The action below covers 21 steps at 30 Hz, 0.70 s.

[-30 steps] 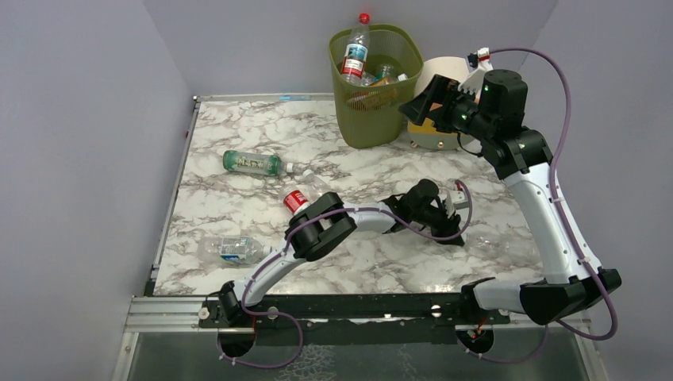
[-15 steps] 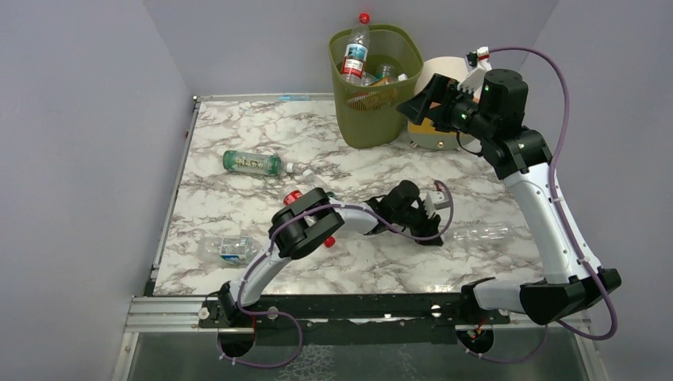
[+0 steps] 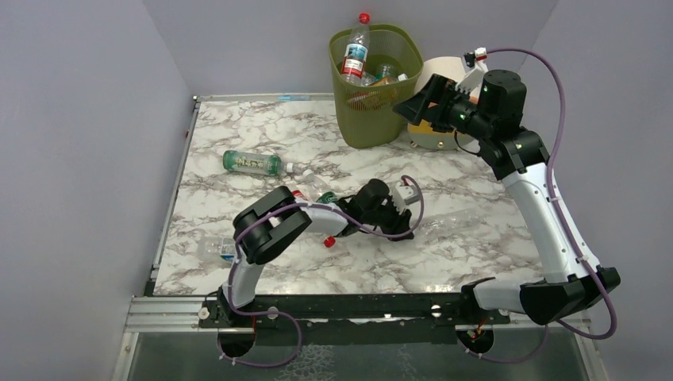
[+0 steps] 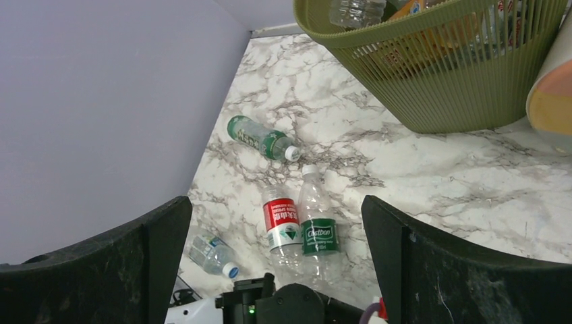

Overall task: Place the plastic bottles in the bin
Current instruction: Move the plastic bottle to the center of the board.

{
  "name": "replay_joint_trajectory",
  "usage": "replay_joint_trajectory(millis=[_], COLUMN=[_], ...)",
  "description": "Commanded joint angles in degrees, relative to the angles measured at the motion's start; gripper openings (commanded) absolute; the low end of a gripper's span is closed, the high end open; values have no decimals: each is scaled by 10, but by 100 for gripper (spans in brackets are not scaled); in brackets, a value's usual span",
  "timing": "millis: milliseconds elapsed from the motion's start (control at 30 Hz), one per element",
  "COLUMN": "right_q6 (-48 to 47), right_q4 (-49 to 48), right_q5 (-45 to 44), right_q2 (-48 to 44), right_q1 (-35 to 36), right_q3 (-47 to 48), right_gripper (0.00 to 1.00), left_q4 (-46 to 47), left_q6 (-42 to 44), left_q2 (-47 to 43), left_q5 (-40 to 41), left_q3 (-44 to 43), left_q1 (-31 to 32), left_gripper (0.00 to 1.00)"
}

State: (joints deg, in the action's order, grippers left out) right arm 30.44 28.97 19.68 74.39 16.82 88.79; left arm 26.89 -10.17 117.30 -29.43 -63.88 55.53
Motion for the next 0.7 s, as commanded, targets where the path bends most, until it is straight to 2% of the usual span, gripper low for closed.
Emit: replay_joint_trajectory(millis=[0,367,667], right_q6=[10,22,22], right_q4=[-28,-52,-59], right_q5=[26,49,54], right_q2=[-2,-4,9], right_q1=[1,1,1], right_q3=[-10,-29,-28], right_gripper=[99,100,99], left_q4=[10,-33,-59], left_q6=[1,-6,-11], left_q2=[-74,-208,-245], left_q5=[40,126,156], left_q3=[60,182,207], left_q1=[-20,-42,-75], left_gripper=[24,24,25])
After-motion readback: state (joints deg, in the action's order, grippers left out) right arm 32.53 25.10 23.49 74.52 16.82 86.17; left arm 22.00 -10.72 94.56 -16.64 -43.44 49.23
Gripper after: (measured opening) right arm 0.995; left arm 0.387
